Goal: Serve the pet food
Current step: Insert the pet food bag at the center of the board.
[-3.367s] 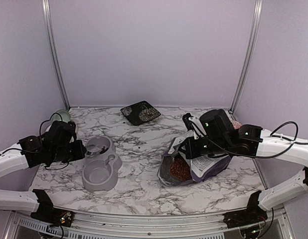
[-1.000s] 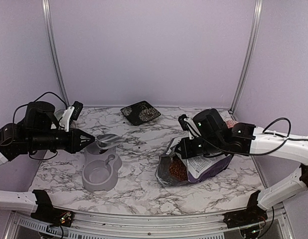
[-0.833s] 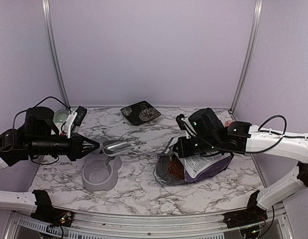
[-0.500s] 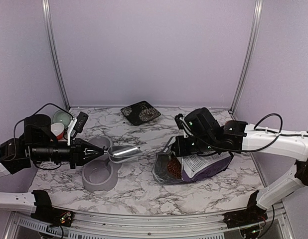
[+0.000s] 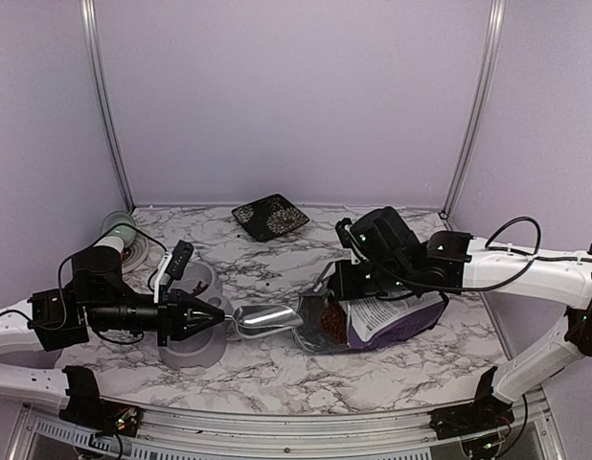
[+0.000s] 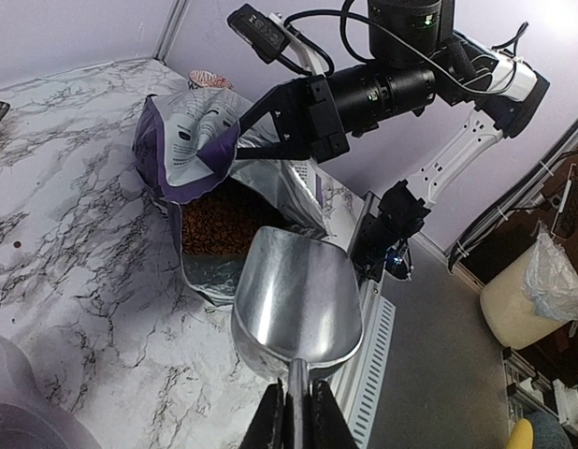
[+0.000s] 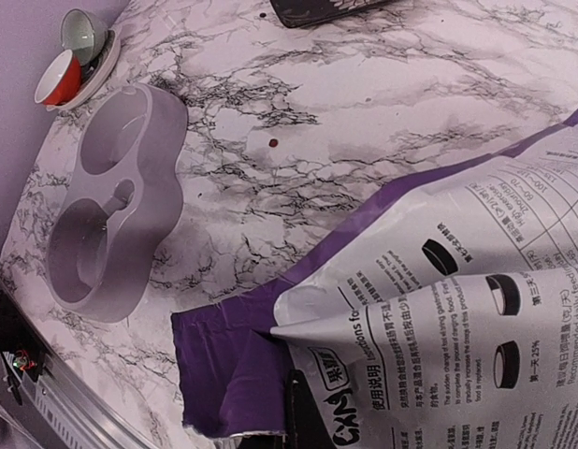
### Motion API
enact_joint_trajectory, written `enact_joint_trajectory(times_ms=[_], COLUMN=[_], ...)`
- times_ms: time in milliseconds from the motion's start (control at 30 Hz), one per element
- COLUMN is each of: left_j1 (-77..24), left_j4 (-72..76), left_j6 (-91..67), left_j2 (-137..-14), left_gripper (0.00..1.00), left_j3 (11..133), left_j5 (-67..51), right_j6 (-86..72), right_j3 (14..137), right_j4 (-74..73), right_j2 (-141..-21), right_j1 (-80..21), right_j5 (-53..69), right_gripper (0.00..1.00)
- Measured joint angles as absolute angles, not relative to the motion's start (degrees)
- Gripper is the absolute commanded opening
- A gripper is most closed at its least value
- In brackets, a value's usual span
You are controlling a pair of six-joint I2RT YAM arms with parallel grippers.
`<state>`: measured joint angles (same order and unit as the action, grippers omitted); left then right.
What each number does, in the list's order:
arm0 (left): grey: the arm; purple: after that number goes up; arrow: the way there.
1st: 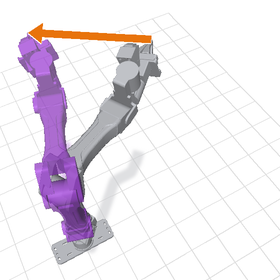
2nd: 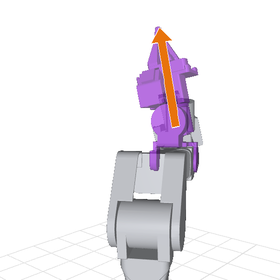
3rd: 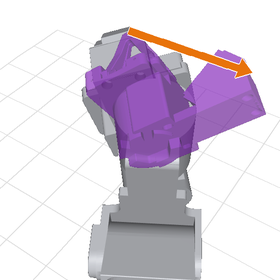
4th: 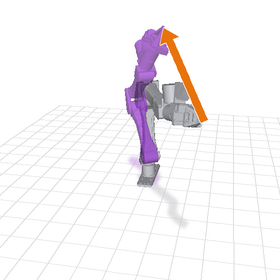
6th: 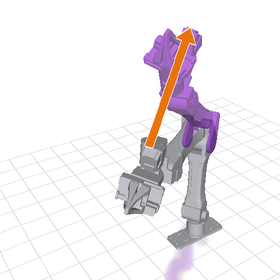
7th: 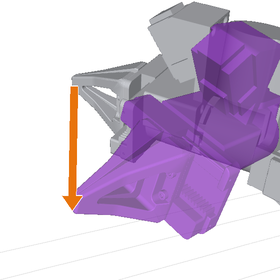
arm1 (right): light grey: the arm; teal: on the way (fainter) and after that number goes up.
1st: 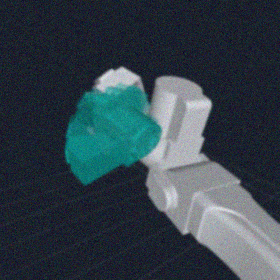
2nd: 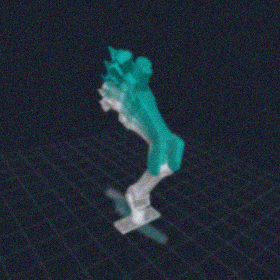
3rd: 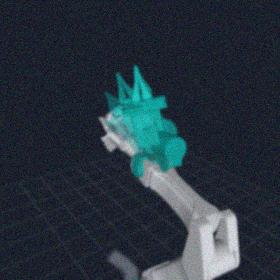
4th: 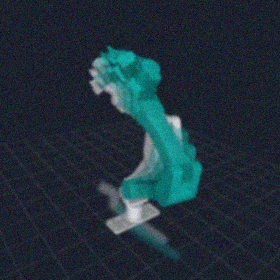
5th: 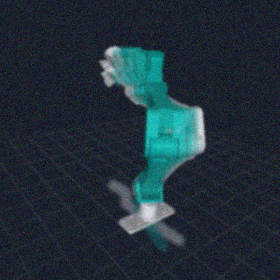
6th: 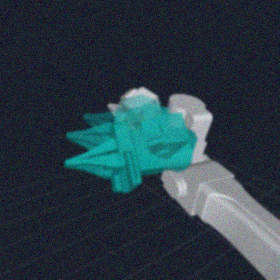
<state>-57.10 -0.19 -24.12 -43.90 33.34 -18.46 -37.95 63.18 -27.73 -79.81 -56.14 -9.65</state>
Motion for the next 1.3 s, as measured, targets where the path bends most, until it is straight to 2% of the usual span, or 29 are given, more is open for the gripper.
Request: enact_joint_trajectory(times_ms=[867,1300], left_j1=[-62.6,-67.6], left_j4=[16.0,18.6], left_j6=[-25.5,-26.4], left_j2=[-57.9,-67.7], left_gripper=[0.00,0.00], left_j3=[30.6,32.5], left_j5=[-11.3,-1.4], right_j6=[-39.3,-39.5], right_j3=[63.2,63.2], right_j4=[-27.8,-27.7], right_j2=[-79.9,-79.9], right_j1=[-57.0,-57.3], right_j5=[-11.0,-11.0], right_gripper=[0.00,0.00])
